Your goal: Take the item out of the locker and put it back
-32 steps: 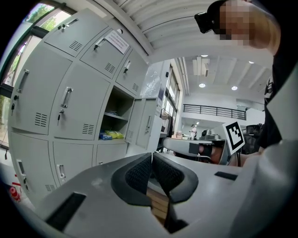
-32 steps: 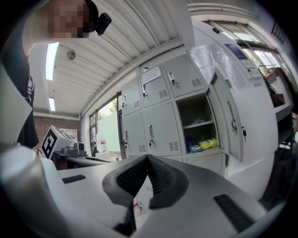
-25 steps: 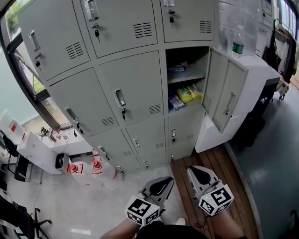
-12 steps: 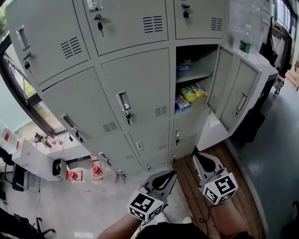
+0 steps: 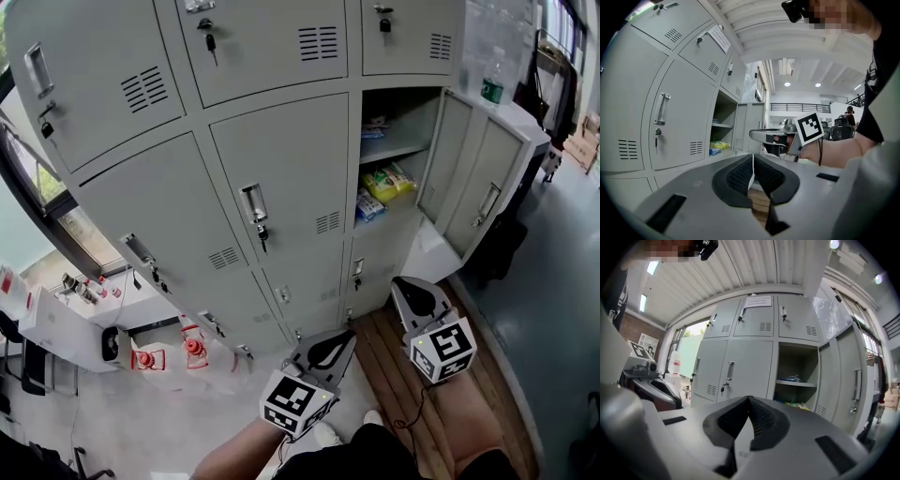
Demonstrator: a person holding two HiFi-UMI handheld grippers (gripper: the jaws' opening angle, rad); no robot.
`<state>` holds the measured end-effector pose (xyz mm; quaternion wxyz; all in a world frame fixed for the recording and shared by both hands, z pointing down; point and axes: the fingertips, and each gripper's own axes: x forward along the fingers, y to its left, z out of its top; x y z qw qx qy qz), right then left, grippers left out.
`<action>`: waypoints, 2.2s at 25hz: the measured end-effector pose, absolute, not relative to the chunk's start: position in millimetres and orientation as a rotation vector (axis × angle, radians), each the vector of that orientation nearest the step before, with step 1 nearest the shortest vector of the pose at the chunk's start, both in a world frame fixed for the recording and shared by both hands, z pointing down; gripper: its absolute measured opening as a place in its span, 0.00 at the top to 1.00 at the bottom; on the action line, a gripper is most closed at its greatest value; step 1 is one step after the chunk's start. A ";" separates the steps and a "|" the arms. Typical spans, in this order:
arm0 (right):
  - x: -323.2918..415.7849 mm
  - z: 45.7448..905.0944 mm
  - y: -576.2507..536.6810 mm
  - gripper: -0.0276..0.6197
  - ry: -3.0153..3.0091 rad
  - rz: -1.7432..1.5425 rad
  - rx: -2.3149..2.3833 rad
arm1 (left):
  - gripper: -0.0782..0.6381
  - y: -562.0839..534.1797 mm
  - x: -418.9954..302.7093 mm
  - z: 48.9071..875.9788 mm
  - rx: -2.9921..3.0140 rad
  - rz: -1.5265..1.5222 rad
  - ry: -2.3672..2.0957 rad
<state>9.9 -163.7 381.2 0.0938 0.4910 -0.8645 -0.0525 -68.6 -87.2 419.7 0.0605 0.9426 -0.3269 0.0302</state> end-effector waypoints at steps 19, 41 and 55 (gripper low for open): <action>32.7 402.1 -269.0 0.87 -2.451 -0.283 1.293 | 0.86 -163.9 -14.9 415.1 2.871 0.137 -1.037; 57.4 489.8 -412.8 0.55 -1.965 -0.767 0.978 | 0.86 -273.9 21.2 451.4 2.772 0.203 -1.088; 26.2 528.5 -450.7 0.52 -1.960 -0.757 0.846 | 0.86 -302.9 12.5 463.2 2.721 0.213 -1.129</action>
